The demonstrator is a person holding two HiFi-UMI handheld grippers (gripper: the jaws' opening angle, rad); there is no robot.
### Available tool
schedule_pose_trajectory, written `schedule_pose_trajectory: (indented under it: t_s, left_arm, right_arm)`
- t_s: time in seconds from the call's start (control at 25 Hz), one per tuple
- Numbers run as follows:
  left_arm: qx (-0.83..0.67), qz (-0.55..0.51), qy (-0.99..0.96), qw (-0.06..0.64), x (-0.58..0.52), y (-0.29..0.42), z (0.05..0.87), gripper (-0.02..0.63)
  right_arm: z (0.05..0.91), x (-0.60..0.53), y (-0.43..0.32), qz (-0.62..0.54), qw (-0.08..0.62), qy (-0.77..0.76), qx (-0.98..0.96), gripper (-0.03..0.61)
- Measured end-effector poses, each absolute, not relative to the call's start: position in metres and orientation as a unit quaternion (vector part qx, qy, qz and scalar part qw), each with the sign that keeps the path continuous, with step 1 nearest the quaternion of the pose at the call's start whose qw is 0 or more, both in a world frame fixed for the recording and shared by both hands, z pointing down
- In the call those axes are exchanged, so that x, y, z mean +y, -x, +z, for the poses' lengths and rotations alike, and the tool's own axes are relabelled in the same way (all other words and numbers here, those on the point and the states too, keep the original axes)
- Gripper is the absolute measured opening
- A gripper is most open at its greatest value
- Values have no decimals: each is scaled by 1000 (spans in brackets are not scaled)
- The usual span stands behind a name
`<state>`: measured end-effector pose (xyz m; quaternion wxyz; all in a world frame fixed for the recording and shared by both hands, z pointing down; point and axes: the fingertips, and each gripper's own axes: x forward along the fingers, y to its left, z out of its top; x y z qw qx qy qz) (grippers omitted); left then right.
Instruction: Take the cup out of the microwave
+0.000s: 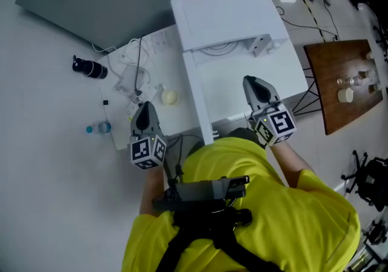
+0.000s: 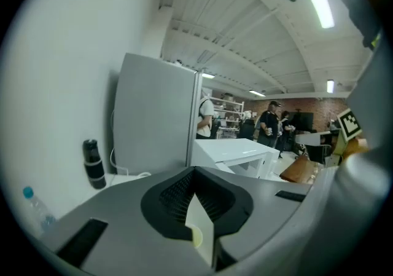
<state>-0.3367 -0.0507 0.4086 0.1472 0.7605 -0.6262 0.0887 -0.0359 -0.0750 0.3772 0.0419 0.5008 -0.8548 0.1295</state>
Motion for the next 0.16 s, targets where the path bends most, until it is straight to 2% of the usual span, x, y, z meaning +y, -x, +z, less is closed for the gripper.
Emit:
schedule_pose_trajectory:
  t_s: [0.16]
  left_arm:
    - [-626, 72, -769, 104, -62, 335, 387, 11]
  right_arm:
    - [370, -83, 23, 98, 31, -515, -851, 3]
